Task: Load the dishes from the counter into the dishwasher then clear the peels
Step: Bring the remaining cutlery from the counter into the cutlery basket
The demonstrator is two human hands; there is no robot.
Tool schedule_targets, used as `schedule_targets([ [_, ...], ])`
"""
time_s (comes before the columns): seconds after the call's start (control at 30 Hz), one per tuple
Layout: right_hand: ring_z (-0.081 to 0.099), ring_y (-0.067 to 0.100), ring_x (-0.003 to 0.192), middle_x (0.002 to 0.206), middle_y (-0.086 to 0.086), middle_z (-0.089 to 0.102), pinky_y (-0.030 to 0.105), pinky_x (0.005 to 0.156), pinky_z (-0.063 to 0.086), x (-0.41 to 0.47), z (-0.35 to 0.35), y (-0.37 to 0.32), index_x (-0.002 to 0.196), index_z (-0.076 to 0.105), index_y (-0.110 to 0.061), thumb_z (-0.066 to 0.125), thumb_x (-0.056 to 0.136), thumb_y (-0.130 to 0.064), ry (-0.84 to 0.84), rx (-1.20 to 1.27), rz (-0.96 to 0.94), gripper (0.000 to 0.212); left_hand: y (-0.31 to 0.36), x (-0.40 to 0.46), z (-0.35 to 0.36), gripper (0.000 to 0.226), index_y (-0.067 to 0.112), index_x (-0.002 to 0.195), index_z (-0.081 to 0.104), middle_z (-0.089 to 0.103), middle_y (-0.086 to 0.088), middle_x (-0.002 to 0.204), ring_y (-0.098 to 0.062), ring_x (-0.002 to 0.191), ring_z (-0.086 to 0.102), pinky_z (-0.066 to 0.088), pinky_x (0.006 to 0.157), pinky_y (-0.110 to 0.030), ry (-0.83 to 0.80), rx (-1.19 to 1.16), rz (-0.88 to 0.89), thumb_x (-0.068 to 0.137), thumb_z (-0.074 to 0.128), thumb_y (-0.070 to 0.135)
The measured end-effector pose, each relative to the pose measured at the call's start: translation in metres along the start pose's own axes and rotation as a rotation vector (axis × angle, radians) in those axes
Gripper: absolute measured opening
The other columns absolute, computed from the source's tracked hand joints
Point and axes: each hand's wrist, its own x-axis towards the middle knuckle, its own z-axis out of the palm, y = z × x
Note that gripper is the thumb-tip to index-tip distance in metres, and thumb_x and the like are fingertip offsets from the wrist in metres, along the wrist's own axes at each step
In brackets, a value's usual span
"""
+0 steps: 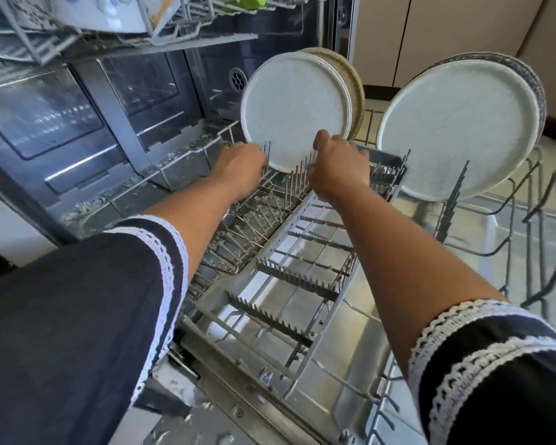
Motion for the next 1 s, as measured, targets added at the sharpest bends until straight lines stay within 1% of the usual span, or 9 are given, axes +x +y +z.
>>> schedule_targets([
  [0.1, 0.047, 0.032, 0.125, 0.132, 0.011, 0.052, 0.049, 0.11, 0.027, -0.002, -0.007, 0.004, 0.133, 0.043, -0.016, 0.05, 0.098, -0.036, 0.023, -0.068, 0.009, 0.042, 0.0, -0.004, 0.002, 0.021, 0.006, 0.109, 0.062, 0.051, -0.013, 0.115, -0.033, 0.106, 0.049, 0.044, 0.084, -0.044, 0.094, -0.047, -0.028, 0.091, 0.051, 0.006],
  [0.17, 0.042, 0.032, 0.13, 0.137, 0.011, 0.048, 0.051, 0.111, 0.025, -0.005, -0.013, 0.005, 0.135, 0.042, -0.016, 0.047, 0.099, -0.04, 0.038, -0.111, 0.017, 0.043, 0.0, -0.006, 0.002, 0.027, 0.008, 0.117, 0.059, 0.047, -0.012, 0.124, -0.032, 0.117, 0.042, 0.041, 0.095, -0.047, 0.116, -0.062, -0.056, 0.091, 0.055, 0.013],
  [0.27, 0.035, 0.032, 0.136, 0.143, 0.012, 0.041, 0.053, 0.115, 0.018, -0.008, -0.02, 0.009, 0.137, 0.041, -0.017, 0.042, 0.099, -0.044, 0.048, -0.15, 0.03, 0.046, -0.001, -0.007, 0.0, 0.041, 0.013, 0.129, 0.053, 0.04, -0.012, 0.141, -0.034, 0.139, 0.025, 0.023, 0.114, -0.054, 0.165, -0.101, -0.094, 0.093, 0.058, 0.032],
  [0.37, 0.024, 0.03, 0.143, 0.149, 0.012, 0.033, 0.055, 0.118, 0.007, -0.011, -0.024, 0.014, 0.14, 0.038, -0.018, 0.035, 0.1, -0.049, 0.047, -0.196, 0.02, 0.051, 0.003, -0.01, -0.003, 0.057, 0.018, 0.144, 0.038, 0.02, -0.009, 0.159, -0.029, 0.149, 0.003, 0.002, 0.118, -0.052, 0.224, -0.128, -0.107, 0.096, 0.047, 0.046],
  [0.47, 0.003, 0.029, 0.149, 0.159, 0.013, 0.016, 0.051, 0.12, 0.0, -0.014, -0.032, 0.02, 0.147, 0.027, -0.017, 0.027, 0.1, -0.055, 0.03, -0.18, 0.015, 0.061, 0.014, -0.019, -0.011, 0.069, 0.019, 0.154, 0.012, -0.001, -0.006, 0.163, -0.024, 0.149, -0.008, -0.004, 0.119, -0.049, 0.312, -0.126, -0.061, 0.098, 0.025, 0.057],
  [0.57, -0.015, 0.024, 0.149, 0.162, 0.011, -0.012, 0.044, 0.121, -0.006, -0.015, -0.043, 0.023, 0.155, 0.001, -0.013, 0.015, 0.098, -0.06, 0.017, -0.194, 0.033, 0.075, 0.027, -0.026, -0.024, 0.071, 0.015, 0.154, -0.002, -0.007, -0.008, 0.162, -0.023, 0.149, -0.008, -0.003, 0.12, -0.047, 0.371, -0.091, 0.005, 0.099, 0.011, 0.058],
  [0.63, -0.019, 0.02, 0.148, 0.16, 0.008, -0.02, 0.042, 0.121, -0.007, -0.017, -0.05, 0.021, 0.154, -0.009, -0.011, 0.009, 0.099, -0.058, 0.044, -0.169, 0.031, 0.074, 0.031, -0.03, -0.033, 0.071, 0.011, 0.153, -0.005, -0.007, -0.01, 0.162, -0.023, 0.149, -0.008, -0.001, 0.121, -0.045, 0.39, -0.086, 0.006, 0.099, 0.007, 0.055],
  [0.8, -0.016, 0.02, 0.149, 0.161, 0.008, -0.017, 0.039, 0.122, -0.003, -0.024, -0.069, 0.018, 0.154, -0.006, -0.008, 0.009, 0.103, -0.041, 0.185, -0.084, 0.005, 0.062, 0.036, -0.04, -0.047, 0.063, 0.006, 0.152, -0.006, -0.007, -0.015, 0.161, -0.025, 0.149, -0.008, 0.0, 0.122, -0.042, 0.431, -0.175, -0.017, 0.101, 0.011, 0.038],
  [1.0, -0.016, 0.02, 0.148, 0.161, 0.009, -0.017, 0.037, 0.122, -0.005, -0.038, -0.087, -0.002, 0.154, -0.008, -0.008, 0.013, 0.103, -0.034, 0.266, -0.082, 0.034, 0.06, 0.031, -0.049, -0.073, 0.061, 0.006, 0.152, -0.009, -0.008, -0.014, 0.161, -0.024, 0.149, -0.009, 0.0, 0.122, -0.041, 0.482, -0.178, -0.039, 0.102, 0.016, 0.032],
])
